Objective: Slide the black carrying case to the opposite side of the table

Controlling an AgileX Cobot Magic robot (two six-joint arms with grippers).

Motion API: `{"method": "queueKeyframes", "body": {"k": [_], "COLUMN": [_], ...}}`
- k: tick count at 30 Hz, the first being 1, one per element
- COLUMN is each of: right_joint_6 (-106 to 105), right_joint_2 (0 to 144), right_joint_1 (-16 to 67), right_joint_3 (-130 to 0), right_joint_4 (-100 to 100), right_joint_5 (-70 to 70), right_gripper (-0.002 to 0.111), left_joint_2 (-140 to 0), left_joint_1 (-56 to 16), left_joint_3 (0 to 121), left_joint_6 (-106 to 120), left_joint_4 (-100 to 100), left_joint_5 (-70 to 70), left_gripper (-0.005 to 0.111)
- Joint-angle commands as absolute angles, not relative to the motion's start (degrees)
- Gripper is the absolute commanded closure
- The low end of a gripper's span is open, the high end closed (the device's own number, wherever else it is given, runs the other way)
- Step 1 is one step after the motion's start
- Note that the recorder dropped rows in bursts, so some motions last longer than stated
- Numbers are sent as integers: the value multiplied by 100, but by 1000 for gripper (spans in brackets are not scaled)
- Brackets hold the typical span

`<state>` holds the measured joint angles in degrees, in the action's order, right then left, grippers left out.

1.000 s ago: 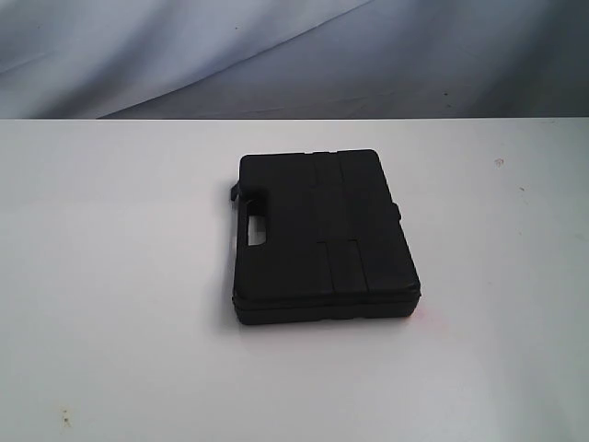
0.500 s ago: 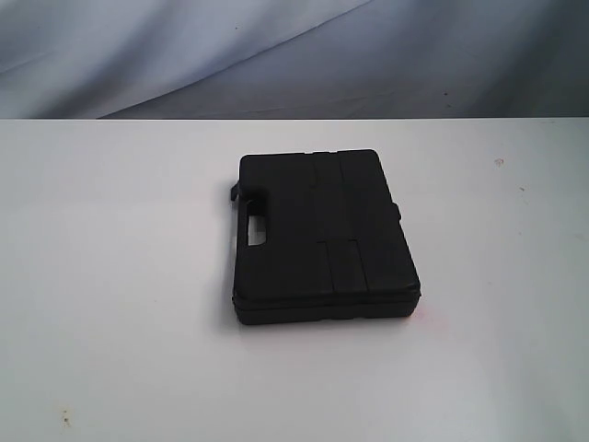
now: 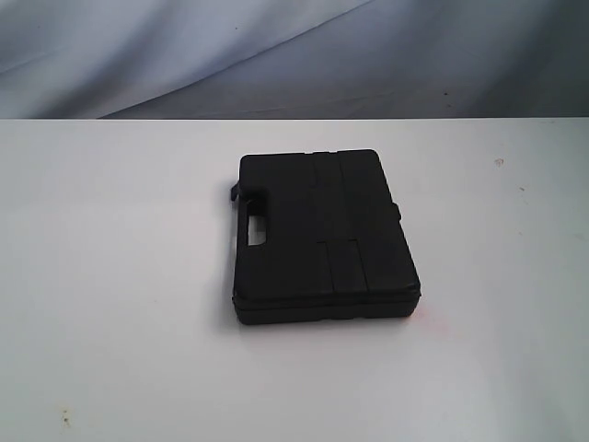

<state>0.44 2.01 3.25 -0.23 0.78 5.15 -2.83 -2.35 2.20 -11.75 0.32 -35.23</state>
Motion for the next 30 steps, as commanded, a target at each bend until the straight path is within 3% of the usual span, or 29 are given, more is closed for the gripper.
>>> {"method": "queueKeyframes", "body": {"k": [1,6,13,16,23,30], "right_joint_6": [46,46,46,46,46,46], "right_joint_2": [161,161,161,161,161,161], "right_joint_1": [286,286,286,286,286,286], "right_joint_3": [0,0,0,0,0,0], "right_joint_4": [40,40,40,40,40,40], "right_joint_5": [541,541,541,541,541,541], "right_gripper": [108,108,108,108,108,108], "left_joint_2": [-282,-282,-483,-832,-1921,-3074], "left_joint_1": [-227,-227,-227,-227,-227,-227], "left_joint_3": [969,1940,3636,4209,4825,4940], "left_joint_6": [-1382,-1972,-2373,-1667,2754,2620], "left_joint_4": [1557,1944,2365,1285,-2939,-3312], "left_joint_5": [-3219,-2105,1120,2119,3714,4694], "left_gripper": [107,107,107,107,107,107]}}
